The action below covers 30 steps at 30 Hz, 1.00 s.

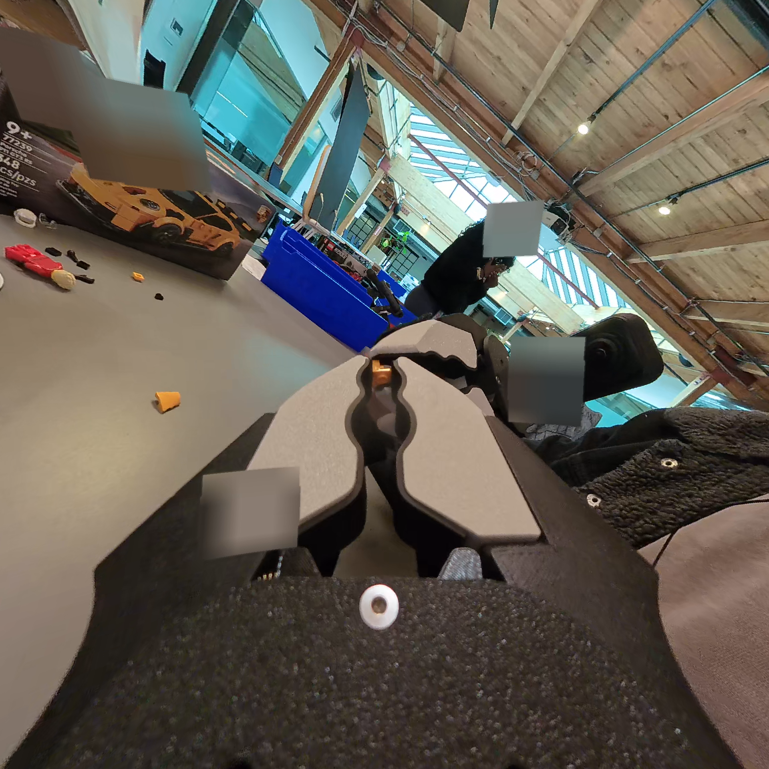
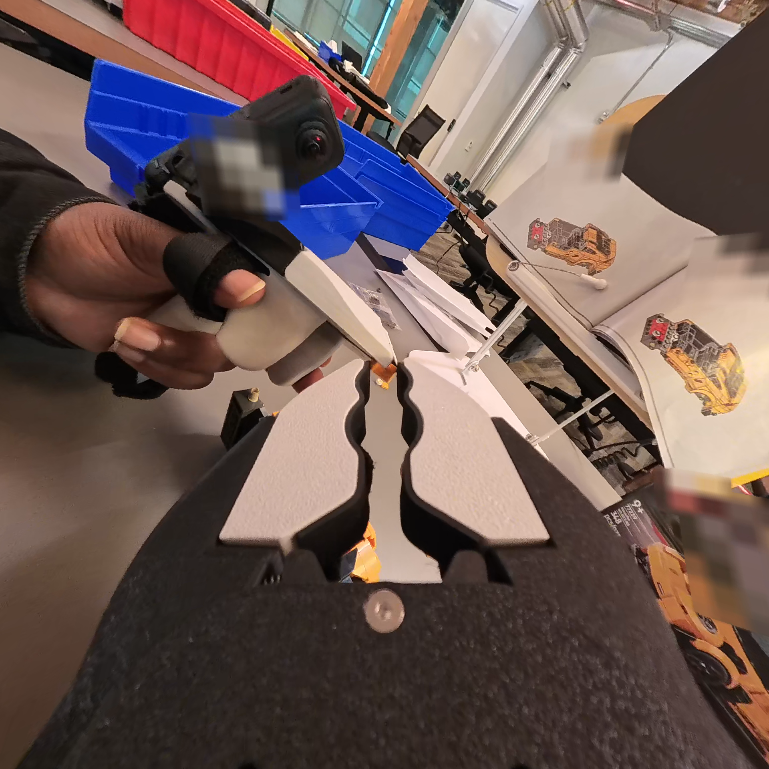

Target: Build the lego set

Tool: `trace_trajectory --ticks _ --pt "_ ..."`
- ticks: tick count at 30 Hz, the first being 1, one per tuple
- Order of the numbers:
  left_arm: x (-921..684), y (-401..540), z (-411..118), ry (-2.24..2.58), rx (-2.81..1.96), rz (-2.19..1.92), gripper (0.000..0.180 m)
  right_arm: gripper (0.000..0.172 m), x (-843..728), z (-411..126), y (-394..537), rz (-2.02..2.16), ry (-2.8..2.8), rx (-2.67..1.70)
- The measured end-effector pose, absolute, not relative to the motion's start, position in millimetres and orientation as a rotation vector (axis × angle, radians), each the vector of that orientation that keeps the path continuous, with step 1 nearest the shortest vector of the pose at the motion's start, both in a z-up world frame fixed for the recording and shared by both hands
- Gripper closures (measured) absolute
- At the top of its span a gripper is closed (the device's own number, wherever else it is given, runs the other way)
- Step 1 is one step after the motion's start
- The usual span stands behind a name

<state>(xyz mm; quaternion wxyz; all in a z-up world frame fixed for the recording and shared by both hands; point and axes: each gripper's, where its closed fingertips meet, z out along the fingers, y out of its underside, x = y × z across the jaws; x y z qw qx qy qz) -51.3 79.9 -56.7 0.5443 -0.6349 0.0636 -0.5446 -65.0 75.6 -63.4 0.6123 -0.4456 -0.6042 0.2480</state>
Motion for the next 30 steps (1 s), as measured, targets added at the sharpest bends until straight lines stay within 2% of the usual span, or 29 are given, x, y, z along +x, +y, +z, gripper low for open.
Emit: trace_trajectory --ticks 30 --pt "-48.5 76.2 -59.5 0.181 -1.539 -1.314 0.173 0.16 -66.3 -63.9 77.0 0.514 -1.41 -0.938"
